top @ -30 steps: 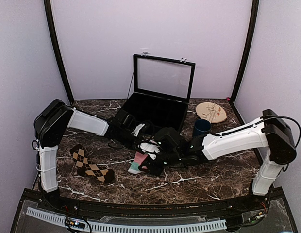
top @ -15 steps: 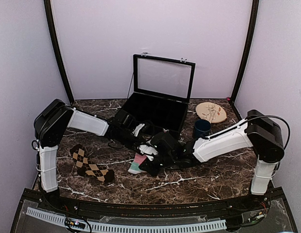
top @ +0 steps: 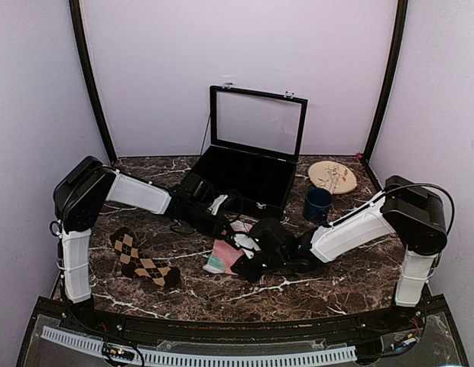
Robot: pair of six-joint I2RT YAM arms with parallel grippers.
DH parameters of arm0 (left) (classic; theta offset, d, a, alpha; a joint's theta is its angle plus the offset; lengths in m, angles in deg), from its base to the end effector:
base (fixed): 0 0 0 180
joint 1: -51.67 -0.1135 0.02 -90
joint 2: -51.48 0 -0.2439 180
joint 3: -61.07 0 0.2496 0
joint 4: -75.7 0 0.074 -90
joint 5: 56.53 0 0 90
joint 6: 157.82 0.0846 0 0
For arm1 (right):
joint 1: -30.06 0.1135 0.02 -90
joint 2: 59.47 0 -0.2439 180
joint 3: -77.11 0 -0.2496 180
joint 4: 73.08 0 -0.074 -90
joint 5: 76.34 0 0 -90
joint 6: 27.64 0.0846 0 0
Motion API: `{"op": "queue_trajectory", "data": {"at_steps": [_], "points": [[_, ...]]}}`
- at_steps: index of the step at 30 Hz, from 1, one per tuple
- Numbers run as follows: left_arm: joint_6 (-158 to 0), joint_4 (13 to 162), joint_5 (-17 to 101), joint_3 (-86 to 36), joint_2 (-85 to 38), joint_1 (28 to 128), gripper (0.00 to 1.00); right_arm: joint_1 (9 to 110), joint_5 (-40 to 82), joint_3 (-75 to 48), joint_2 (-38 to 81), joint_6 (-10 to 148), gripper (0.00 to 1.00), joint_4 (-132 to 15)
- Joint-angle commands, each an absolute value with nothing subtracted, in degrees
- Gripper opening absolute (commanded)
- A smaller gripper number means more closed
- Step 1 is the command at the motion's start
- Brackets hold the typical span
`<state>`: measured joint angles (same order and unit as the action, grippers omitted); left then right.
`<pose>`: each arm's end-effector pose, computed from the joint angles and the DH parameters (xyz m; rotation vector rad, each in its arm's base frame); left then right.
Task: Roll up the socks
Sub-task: Smooth out the sock at the center of the board, then pick up the sock from the center of the board.
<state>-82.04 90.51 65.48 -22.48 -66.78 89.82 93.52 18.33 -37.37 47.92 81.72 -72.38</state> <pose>0.3146 -0.3041 0.0753 0.7902 2.4316 -1.0682 0.1705 0.3568 0.0726 -0.9631 2.2607 0.7890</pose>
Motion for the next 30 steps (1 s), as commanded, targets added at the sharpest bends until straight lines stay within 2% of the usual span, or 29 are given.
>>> {"op": "queue_trajectory", "data": {"at_steps": [1, 5, 11, 15, 20, 30], "points": [[-82.4, 98.9, 59.7, -18.8, -70.1, 90.1, 0.15, 93.7, 18.1, -39.2, 47.8, 84.7, 0.14, -72.5], [-82.3, 98.8, 59.8, -18.5, -69.7, 90.1, 0.15, 94.3, 17.0, -38.9, 47.4, 84.2, 0.16, -71.0], [-81.7, 99.0, 60.2, -18.3, -69.2, 90.0, 0.17, 97.7, 7.8, -35.5, 43.3, 78.0, 0.36, -64.4], [-81.5, 98.7, 60.8, -18.0, -68.7, 90.0, 0.18, 101.4, 0.3, -33.5, 42.0, 72.8, 0.46, -60.7], [-81.6, 97.6, 62.1, -17.3, -68.4, 90.0, 0.19, 105.6, -6.8, -30.7, 43.8, 66.6, 0.50, -59.0], [-81.5, 96.2, 63.9, -16.7, -68.4, 89.6, 0.20, 107.8, -11.7, -20.8, 53.5, 55.9, 0.52, -57.9]]}}
